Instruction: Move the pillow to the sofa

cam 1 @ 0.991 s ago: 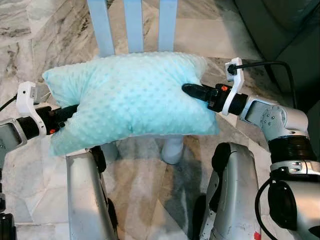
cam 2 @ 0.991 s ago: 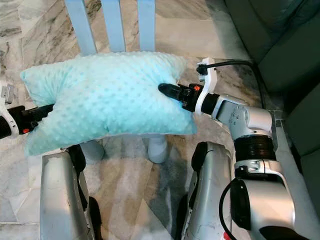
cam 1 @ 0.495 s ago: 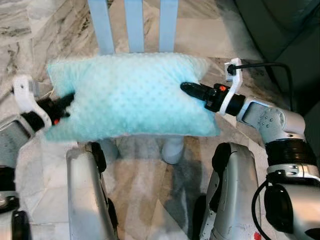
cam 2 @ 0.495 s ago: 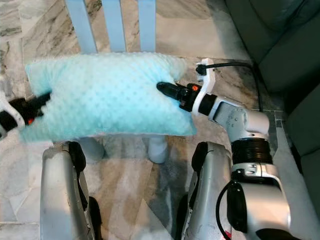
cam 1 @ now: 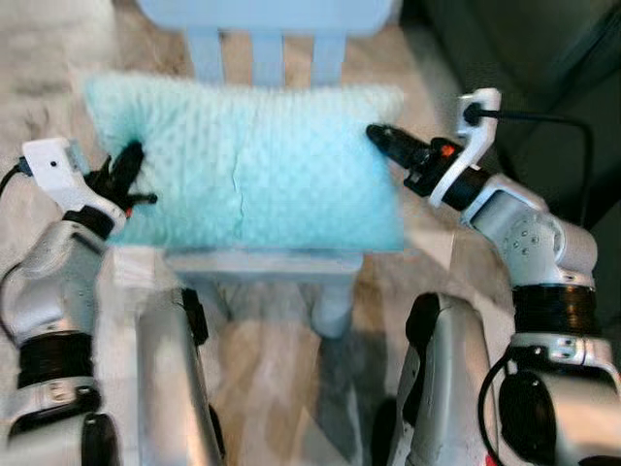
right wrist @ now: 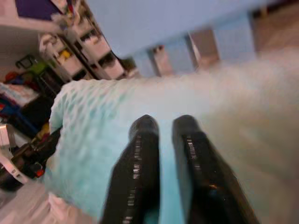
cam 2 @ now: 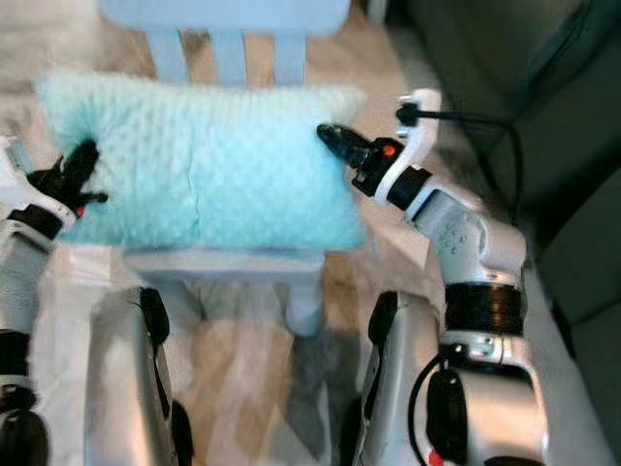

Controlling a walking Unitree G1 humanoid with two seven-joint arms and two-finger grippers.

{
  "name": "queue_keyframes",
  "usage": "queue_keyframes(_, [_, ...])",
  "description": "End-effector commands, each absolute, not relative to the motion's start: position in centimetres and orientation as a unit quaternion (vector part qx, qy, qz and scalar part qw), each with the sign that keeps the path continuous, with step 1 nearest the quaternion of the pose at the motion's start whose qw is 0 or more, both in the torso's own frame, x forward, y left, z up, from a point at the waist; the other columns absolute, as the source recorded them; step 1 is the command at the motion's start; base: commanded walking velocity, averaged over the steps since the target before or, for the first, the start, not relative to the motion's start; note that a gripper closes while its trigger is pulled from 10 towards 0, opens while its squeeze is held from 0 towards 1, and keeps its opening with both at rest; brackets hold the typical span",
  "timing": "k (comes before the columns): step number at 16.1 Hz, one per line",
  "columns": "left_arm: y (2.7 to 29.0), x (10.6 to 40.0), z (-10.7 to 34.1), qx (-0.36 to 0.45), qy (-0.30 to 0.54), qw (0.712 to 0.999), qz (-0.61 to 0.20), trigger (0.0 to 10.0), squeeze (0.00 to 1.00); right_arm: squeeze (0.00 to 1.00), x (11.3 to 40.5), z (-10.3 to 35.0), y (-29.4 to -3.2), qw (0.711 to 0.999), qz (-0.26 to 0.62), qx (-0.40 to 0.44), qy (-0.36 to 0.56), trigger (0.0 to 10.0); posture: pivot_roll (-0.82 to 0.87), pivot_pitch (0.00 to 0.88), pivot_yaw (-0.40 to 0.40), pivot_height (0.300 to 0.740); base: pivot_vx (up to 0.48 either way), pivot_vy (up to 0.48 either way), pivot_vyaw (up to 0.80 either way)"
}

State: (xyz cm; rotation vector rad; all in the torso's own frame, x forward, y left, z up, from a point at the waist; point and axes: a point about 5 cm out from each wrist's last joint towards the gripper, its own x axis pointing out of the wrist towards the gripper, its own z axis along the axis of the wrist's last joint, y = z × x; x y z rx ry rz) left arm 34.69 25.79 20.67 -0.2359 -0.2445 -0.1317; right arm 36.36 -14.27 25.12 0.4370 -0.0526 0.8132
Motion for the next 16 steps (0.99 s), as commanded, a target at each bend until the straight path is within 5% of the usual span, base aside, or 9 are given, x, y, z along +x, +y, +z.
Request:
queue_keyframes(1, [25.3, 34.7, 21.8, -0.106, -0.152, 0.981, -0.056, 0.0, 0.00, 0.00, 35.8, 25.4, -14.7, 0.901, 0.380, 0.205, -0.052, 0.0, 0.05, 0.000, -0.033, 0.319, 0.000, 0.000, 0.00])
queue_keyframes(6, [22.2, 34.5, 19.6, -0.129, -0.155, 0.978, -0.053, 0.0, 0.00, 0.00, 34.3, 22.6, -14.8, 0.923, 0.345, 0.165, -0.046, 0.0, 0.03, 0.000, -0.023, 0.319, 0.000, 0.000, 0.00])
queue_keyframes(7, [22.3, 34.6, 18.5, -0.134, -0.138, 0.980, -0.048, 0.0, 0.00, 0.00, 34.5, 22.1, -14.8, 0.931, 0.331, 0.148, -0.036, 7.5, 0.03, 0.000, -0.021, 0.319, 0.000, 0.000, 0.00])
queue_keyframes(8, [22.2, 34.7, 17.1, -0.141, -0.106, 0.984, -0.041, 0.0, 0.00, 0.00, 34.8, 21.6, -15.0, 0.938, 0.316, 0.140, -0.029, 10.0, 0.03, 0.000, -0.019, 0.319, 0.000, 0.000, 0.00])
queue_keyframes(9, [22.2, 34.6, 16.9, -0.148, -0.103, 0.983, -0.038, 0.0, 0.00, 0.38, 34.8, 21.5, -15.1, 0.938, 0.313, 0.147, -0.026, 10.0, 0.03, 0.000, -0.019, 0.319, 0.000, 0.000, 0.00])
queue_keyframes(10, [22.2, 34.6, 16.4, -0.149, -0.091, 0.984, -0.035, 0.0, 0.00, 1.00, 34.8, 21.2, -15.1, 0.939, 0.313, 0.142, -0.017, 10.0, 0.03, 0.000, -0.019, 0.319, 0.000, 0.000, 0.00])
queue_keyframes(16, [21.6, 33.3, 14.3, -0.141, -0.045, 0.987, -0.055, 0.0, 0.00, 1.00, 35.5, 21.1, -16.3, 0.955, 0.287, 0.076, -0.004, 10.0, 0.05, 0.000, -0.033, 0.319, 0.000, 0.000, 0.00])
